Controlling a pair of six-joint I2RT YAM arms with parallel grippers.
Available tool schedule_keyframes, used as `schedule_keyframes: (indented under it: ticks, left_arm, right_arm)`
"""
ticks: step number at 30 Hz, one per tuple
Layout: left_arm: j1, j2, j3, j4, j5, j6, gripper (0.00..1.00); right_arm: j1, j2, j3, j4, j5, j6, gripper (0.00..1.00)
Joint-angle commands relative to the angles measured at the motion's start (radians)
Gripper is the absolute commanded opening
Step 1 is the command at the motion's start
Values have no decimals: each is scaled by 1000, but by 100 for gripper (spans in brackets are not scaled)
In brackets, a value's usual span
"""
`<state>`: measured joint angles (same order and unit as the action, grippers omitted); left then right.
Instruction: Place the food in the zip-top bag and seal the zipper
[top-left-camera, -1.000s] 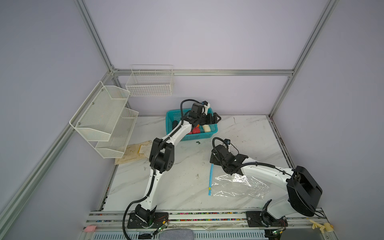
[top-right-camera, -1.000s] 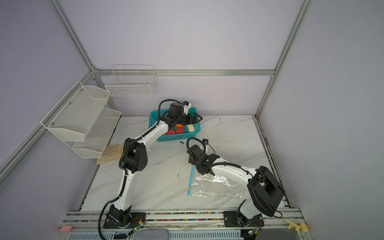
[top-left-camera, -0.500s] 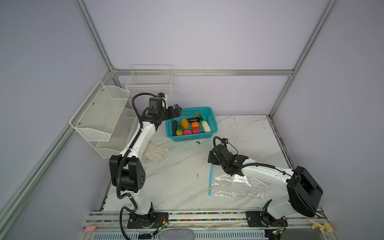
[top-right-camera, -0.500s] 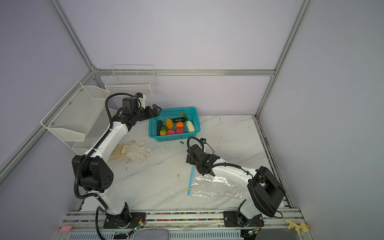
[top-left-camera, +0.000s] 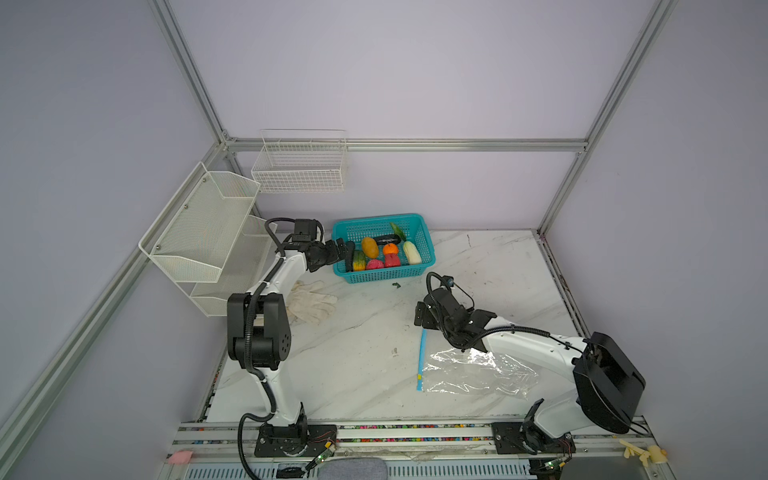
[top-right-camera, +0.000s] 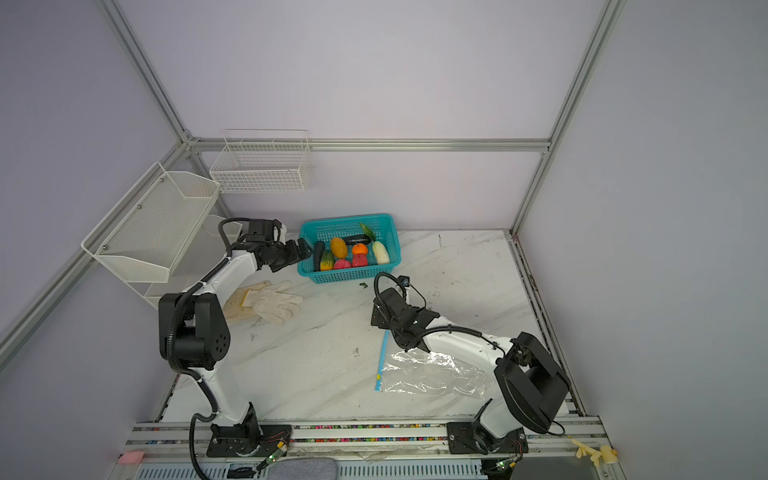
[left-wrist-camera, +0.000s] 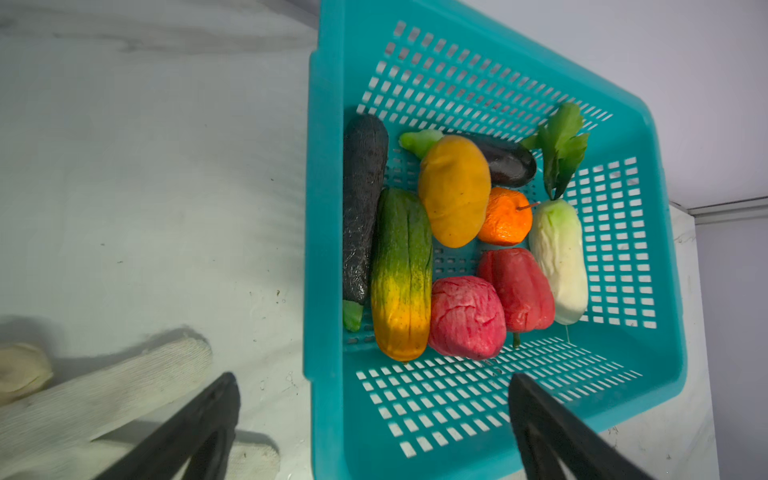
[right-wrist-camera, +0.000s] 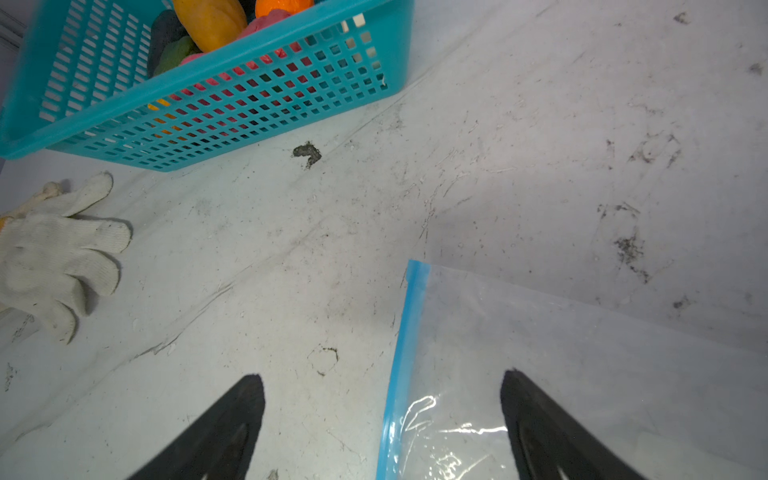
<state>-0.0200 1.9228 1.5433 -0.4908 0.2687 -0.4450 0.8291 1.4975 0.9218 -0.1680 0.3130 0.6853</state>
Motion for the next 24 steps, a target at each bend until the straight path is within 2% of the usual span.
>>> schedule_keyframes:
  ticks: [1,11,17,24]
  left_arm:
    - [-3,45,67,52,91,-32,100]
    - [-9,149,176,133,210,-70,99]
    - [-35,197,233,145,240,-73,98]
    - [-40,216,276,145,246,-59,98]
  right_arm:
    - [-5,-14,8,8,8,0,92]
    - [-4,-4,1,8,6,5,93]
    - [-5,-2,2,-9,15,24,93]
    - [-5,44,51,-155,92,96,92]
